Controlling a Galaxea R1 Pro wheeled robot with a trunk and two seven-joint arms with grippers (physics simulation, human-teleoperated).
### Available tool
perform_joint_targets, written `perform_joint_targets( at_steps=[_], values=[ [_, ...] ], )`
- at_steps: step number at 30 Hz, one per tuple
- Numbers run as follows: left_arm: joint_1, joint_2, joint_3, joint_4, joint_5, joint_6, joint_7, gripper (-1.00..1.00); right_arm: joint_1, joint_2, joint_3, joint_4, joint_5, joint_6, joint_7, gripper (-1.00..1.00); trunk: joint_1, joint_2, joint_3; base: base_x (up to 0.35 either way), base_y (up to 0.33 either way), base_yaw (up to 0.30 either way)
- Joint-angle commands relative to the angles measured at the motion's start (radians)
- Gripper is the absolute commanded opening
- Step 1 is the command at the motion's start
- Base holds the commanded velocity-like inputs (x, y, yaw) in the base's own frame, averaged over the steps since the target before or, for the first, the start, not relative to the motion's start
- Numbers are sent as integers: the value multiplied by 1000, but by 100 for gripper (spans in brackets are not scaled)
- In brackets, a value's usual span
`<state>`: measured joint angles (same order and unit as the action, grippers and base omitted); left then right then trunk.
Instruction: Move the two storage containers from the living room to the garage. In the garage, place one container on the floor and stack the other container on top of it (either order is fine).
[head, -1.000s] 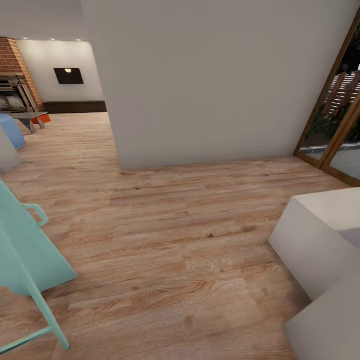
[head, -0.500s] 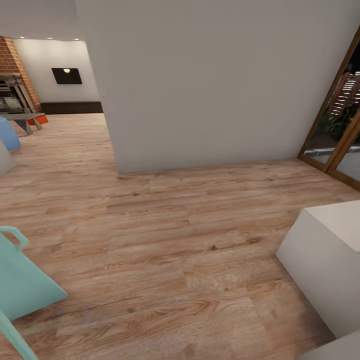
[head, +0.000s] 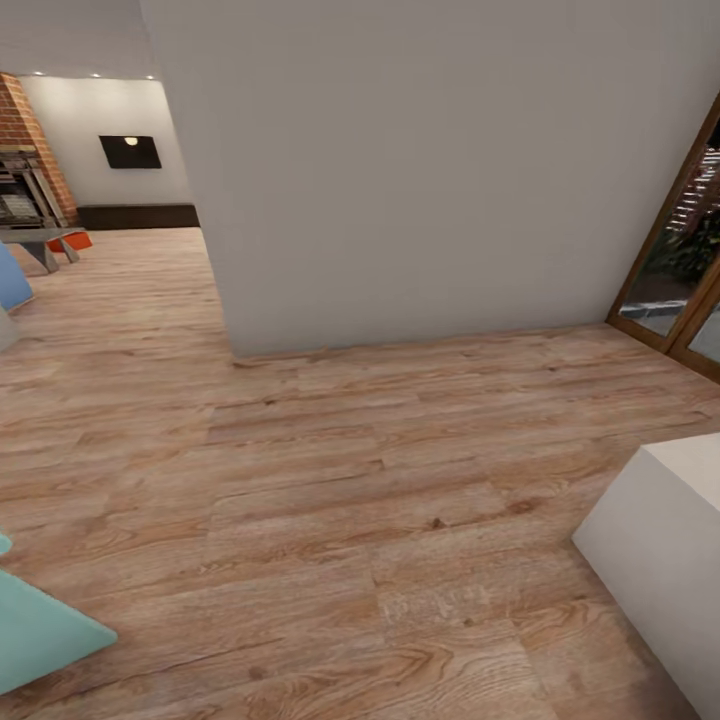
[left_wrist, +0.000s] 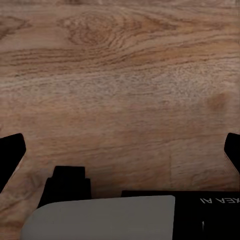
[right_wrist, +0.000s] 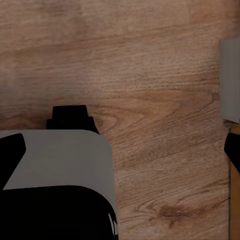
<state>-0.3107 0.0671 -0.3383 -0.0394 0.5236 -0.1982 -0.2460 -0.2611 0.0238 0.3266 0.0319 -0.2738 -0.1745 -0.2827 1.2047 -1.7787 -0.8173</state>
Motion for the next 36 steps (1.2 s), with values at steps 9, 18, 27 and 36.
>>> perform_joint_targets(
  at_steps=[9, 18, 27, 36],
  values=[
    [0, 0, -8, 1, 10, -3, -4, 100, -1, 1, 9, 3, -10, -7, -1, 100, 1, 0, -1, 341, 96, 0],
    [-1, -1, -9, 1, 10, -3, -4, 100, -1, 1, 9, 3, -10, -7, -1, 100, 1, 0, -1, 341, 96, 0],
    [-1, -1, -8, 1, 10, -3, -4, 100, -1, 1, 9, 3, -10, -7, -1, 100, 1, 0, -1, 341, 80, 0],
    [0, -1, -8, 1, 10, -3, -4, 100, -1, 1, 8, 3, -10, -7, -1, 100, 1, 0, -1, 341, 74, 0]
  ],
)
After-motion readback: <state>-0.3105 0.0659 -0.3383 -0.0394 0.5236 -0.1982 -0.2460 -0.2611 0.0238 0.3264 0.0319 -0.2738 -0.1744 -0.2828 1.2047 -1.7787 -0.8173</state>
